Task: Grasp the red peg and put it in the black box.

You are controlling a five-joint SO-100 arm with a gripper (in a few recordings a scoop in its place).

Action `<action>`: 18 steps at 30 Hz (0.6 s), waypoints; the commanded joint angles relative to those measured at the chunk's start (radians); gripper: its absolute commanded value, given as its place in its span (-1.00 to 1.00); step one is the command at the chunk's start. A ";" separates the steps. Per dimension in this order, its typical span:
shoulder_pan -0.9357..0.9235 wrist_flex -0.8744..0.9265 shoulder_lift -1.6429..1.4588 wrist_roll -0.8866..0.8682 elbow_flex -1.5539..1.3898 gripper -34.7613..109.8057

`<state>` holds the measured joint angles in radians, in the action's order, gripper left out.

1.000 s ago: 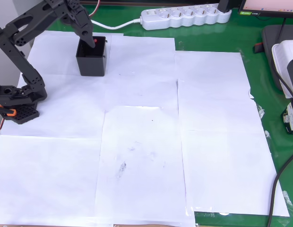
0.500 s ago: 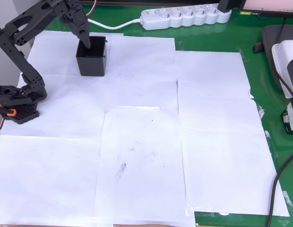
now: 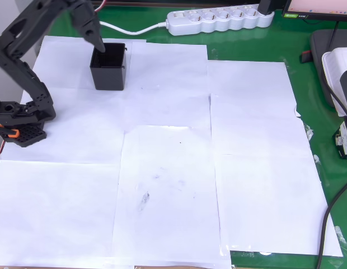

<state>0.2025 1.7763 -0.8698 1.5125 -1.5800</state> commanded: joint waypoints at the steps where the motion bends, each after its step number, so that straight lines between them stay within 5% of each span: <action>1: -0.172 -0.153 0.360 0.186 0.525 -0.52; 8: -0.330 -0.479 0.690 0.238 1.131 -0.52; 18: -0.391 -0.798 0.854 0.282 1.476 -0.52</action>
<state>-0.1626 1.0247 -0.0568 1.7794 -0.1289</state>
